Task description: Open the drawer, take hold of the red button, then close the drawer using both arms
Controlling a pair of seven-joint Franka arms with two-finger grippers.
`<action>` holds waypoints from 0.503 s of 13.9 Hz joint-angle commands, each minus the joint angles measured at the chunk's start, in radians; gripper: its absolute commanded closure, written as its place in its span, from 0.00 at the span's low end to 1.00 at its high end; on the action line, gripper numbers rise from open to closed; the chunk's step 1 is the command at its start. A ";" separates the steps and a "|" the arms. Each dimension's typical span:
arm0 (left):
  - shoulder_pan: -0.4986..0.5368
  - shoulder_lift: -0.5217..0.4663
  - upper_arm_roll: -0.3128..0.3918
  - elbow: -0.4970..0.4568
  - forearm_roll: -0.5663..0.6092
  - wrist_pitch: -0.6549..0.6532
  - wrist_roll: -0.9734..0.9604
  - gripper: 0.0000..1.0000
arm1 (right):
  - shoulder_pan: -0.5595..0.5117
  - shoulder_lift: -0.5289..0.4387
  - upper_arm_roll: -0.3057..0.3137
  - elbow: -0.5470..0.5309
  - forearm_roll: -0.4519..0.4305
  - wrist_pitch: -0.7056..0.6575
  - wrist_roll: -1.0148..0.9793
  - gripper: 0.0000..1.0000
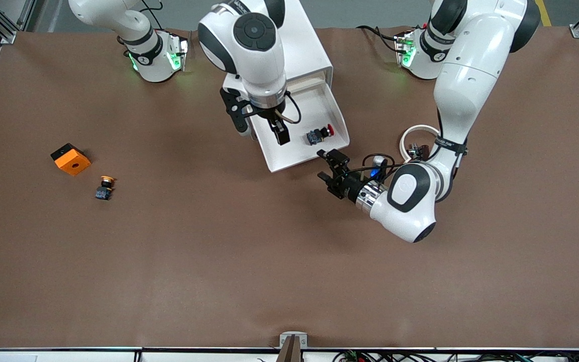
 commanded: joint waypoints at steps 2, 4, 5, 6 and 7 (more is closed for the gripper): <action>0.064 -0.081 -0.003 0.009 0.050 -0.046 0.106 0.00 | 0.033 0.108 -0.012 0.133 0.002 -0.016 0.072 0.00; 0.087 -0.118 0.002 0.011 0.060 -0.050 0.227 0.00 | 0.048 0.150 -0.012 0.164 0.001 -0.002 0.093 0.00; 0.110 -0.135 0.002 0.022 0.073 -0.050 0.311 0.00 | 0.053 0.170 -0.012 0.181 0.001 0.010 0.113 0.00; 0.121 -0.161 -0.001 0.031 0.105 -0.053 0.417 0.00 | 0.056 0.186 -0.012 0.190 0.002 0.025 0.117 0.00; 0.122 -0.196 0.003 0.031 0.146 -0.056 0.495 0.00 | 0.069 0.199 -0.012 0.190 0.002 0.044 0.115 0.00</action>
